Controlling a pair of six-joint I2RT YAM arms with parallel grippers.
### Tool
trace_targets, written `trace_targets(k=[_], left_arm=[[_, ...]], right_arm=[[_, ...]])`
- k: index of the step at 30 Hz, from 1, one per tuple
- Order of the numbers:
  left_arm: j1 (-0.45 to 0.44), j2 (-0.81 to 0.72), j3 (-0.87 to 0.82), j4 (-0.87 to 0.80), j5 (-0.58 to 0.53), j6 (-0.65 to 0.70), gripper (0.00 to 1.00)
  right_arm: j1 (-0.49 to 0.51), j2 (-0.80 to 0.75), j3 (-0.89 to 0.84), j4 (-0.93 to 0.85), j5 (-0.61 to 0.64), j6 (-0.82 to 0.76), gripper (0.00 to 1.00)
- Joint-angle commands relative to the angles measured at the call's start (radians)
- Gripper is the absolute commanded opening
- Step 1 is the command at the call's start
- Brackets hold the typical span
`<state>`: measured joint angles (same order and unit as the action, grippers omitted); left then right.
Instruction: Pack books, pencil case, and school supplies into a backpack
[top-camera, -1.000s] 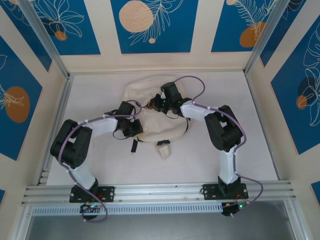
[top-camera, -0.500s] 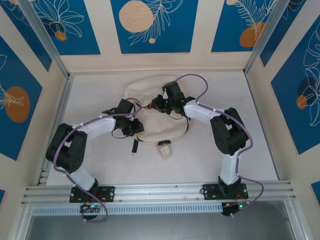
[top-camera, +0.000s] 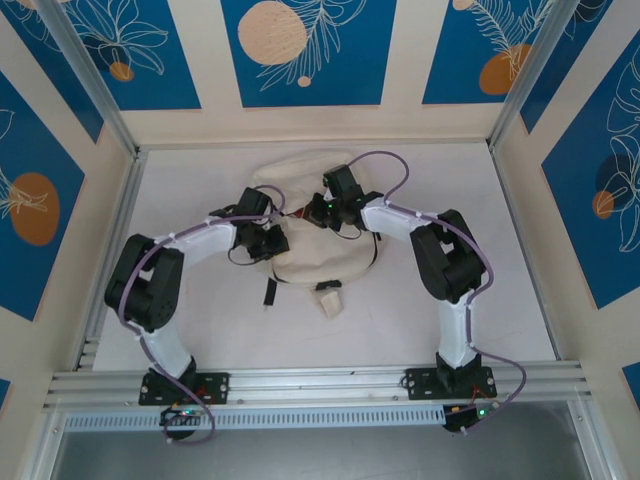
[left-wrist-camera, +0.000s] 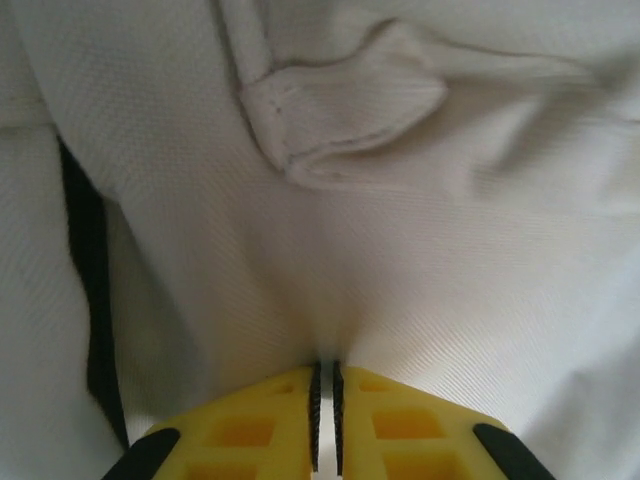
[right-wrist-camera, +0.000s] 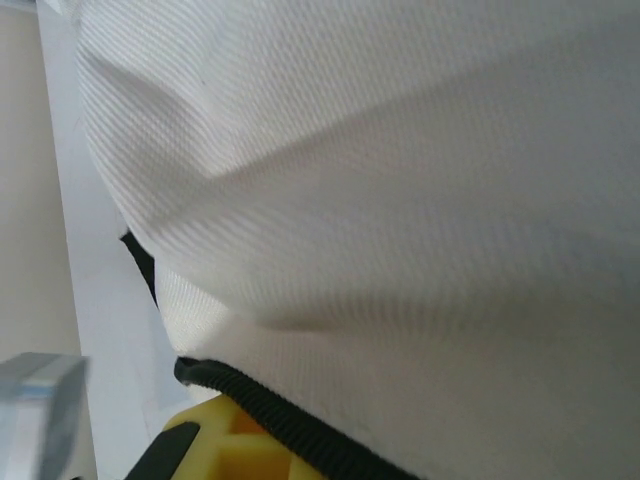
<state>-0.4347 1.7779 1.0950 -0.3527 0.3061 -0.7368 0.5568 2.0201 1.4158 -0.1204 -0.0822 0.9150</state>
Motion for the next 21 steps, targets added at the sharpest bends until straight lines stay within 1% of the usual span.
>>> trace_targets(k=[1,5,8,11,14,17,21], left_arm=[[0.002,0.032,0.000,0.059,0.011,-0.021,0.12],[-0.018,0.041,-0.021,0.085,0.019,-0.034,0.10],[-0.034,0.049,-0.051,0.124,0.037,-0.059,0.08],[-0.036,0.034,-0.071,0.134,0.051,-0.070,0.07],[-0.024,-0.027,-0.065,0.098,0.044,-0.048,0.09],[0.011,-0.112,-0.062,0.051,0.041,-0.025,0.15],[0.087,-0.206,-0.064,-0.038,0.020,0.015,0.26]], right_arm=[[0.008,0.034,0.058,0.031,0.003,-0.012,0.06],[0.009,0.082,0.097,0.076,-0.009,-0.032,0.06],[0.009,0.115,0.130,0.119,-0.046,-0.092,0.05],[0.005,0.103,0.143,0.095,-0.076,-0.148,0.04],[0.005,0.018,0.092,0.030,-0.070,-0.222,0.07],[0.013,-0.078,0.065,-0.104,-0.061,-0.323,0.14],[0.061,-0.141,0.105,-0.308,0.053,-0.480,0.24]])
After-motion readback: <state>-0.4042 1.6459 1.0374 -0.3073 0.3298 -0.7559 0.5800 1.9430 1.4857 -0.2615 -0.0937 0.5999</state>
